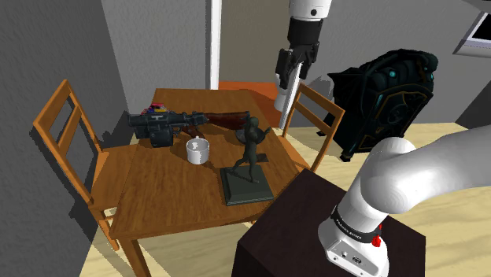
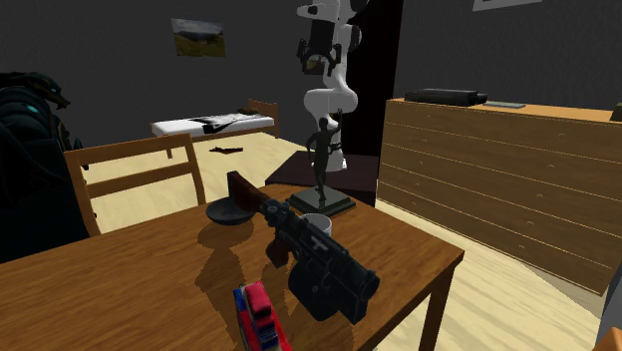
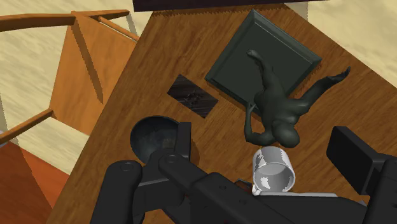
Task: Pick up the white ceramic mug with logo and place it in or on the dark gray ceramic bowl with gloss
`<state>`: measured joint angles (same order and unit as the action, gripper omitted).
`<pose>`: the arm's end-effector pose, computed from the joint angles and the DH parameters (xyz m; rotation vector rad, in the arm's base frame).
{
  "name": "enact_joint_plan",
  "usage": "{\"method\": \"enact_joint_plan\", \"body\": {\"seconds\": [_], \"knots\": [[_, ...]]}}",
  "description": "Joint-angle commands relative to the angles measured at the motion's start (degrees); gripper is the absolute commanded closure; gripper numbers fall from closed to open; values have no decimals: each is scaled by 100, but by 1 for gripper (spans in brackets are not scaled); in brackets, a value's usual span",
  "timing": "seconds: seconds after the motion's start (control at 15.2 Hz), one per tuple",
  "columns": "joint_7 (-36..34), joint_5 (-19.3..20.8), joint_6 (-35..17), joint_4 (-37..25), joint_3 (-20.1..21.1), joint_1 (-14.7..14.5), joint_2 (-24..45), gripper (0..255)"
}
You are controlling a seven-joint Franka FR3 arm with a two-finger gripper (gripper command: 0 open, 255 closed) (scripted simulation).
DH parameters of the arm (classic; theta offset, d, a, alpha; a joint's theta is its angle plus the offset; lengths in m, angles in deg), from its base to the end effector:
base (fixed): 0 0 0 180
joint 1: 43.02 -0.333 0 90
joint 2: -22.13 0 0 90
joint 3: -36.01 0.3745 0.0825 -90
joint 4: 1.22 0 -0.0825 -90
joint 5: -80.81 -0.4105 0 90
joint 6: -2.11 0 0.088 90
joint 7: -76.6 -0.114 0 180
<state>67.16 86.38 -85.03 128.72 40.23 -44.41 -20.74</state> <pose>0.2987 0.0280 0.6534 2.9923 -0.1367 0.0268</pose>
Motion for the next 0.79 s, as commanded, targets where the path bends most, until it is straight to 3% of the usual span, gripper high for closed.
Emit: {"method": "enact_joint_plan", "body": {"seconds": [0.0,0.73], "knots": [[0,0,0,0,0,0,0,0],[-224,-94,-1731,79,141,-45,1840,0]]}}
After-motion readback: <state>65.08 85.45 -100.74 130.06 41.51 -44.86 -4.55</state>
